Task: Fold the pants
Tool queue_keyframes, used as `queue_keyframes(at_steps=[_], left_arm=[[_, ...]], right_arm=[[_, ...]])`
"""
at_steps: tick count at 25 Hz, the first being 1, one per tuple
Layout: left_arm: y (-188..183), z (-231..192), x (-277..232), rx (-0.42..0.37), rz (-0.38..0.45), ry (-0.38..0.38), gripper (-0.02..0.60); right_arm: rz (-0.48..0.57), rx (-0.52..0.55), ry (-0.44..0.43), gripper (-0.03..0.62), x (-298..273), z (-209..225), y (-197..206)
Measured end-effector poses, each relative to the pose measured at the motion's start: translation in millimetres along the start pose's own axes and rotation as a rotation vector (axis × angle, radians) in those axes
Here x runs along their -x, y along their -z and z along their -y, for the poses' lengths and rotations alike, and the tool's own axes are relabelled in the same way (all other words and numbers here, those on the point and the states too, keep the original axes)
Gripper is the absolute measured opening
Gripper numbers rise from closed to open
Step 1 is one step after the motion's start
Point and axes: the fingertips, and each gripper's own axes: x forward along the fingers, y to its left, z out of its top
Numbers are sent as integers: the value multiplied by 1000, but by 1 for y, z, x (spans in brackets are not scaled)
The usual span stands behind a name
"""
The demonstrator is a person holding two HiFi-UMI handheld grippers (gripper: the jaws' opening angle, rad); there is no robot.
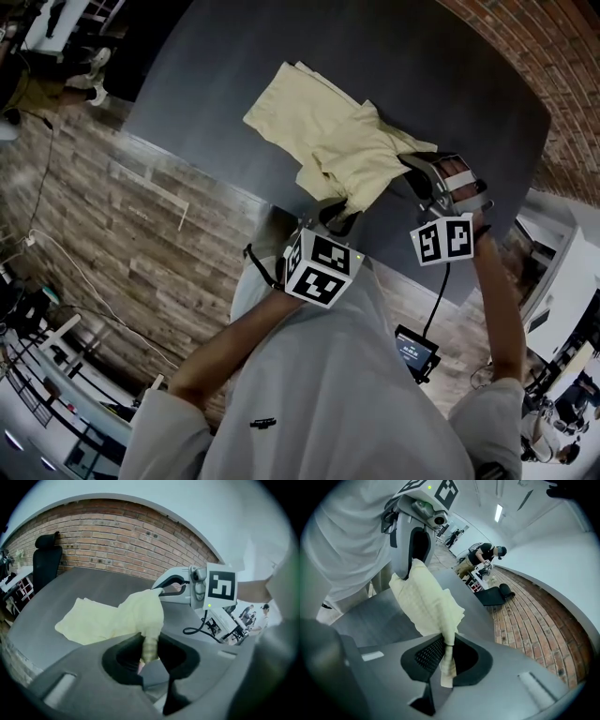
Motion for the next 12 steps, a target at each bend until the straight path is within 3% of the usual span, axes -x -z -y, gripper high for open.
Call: queue_keyframes(at_steps=[12], left_arm=[[-21, -69, 24, 8, 10, -35, 83]], right_arm=[[39, 11, 6, 49, -50, 50, -44]])
